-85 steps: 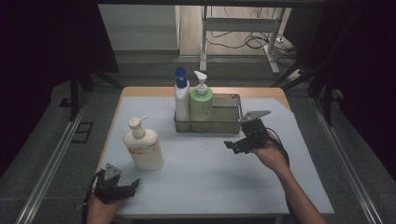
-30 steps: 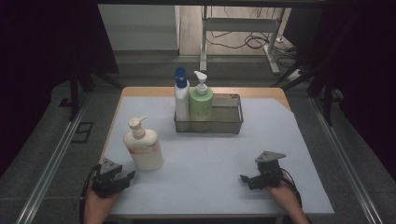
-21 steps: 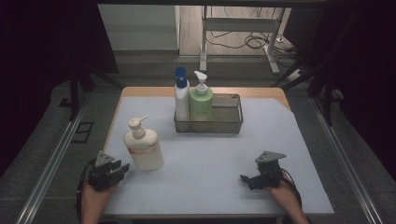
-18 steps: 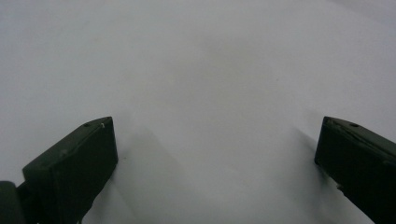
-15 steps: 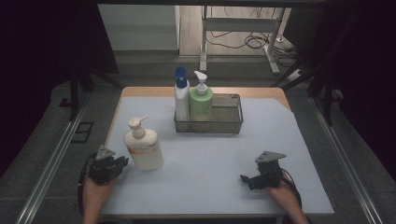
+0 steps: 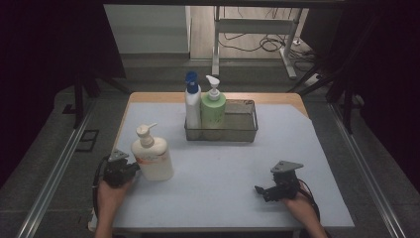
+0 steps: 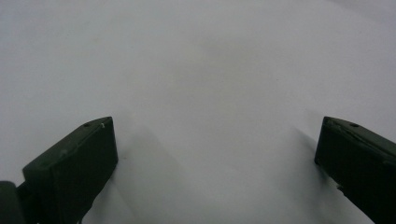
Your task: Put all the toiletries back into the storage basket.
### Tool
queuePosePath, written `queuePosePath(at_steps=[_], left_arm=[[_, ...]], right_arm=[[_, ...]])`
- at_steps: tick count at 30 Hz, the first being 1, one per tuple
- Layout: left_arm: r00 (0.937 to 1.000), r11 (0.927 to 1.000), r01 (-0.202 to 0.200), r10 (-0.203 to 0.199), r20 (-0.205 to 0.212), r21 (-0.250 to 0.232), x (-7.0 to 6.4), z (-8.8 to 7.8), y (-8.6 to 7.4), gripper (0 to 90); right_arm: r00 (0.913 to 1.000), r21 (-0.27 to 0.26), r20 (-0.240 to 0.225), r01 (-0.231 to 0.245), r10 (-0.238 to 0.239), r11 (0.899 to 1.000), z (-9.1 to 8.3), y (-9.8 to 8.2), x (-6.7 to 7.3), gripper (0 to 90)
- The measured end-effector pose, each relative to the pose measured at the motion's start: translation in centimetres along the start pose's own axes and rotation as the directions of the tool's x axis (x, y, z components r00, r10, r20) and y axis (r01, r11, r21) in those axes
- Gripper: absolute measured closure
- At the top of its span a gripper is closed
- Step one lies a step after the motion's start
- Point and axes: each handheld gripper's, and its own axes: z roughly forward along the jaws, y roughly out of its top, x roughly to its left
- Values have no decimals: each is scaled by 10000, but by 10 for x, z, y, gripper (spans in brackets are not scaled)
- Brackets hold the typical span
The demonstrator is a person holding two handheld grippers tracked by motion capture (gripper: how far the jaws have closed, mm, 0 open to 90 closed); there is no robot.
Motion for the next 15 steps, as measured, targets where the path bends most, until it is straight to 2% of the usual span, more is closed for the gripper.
queuePosePath(at_steps=[3,9,15], left_arm=[[10000,9999,-91,91,-5,94,-1,3,1,893],[9996,9999,139,-138,260,-14,-1,4,-1,895],[9980,9997,-193,182,607,173,-15,8,1,895]], right_arm=[[10000,-1,-3,-3,3,10000,0,0,0,0],[10000,-1,-2,2,-2,10000,0,0,0,0],[10000,16,-15,-31,31,10000,0,0,0,0]])
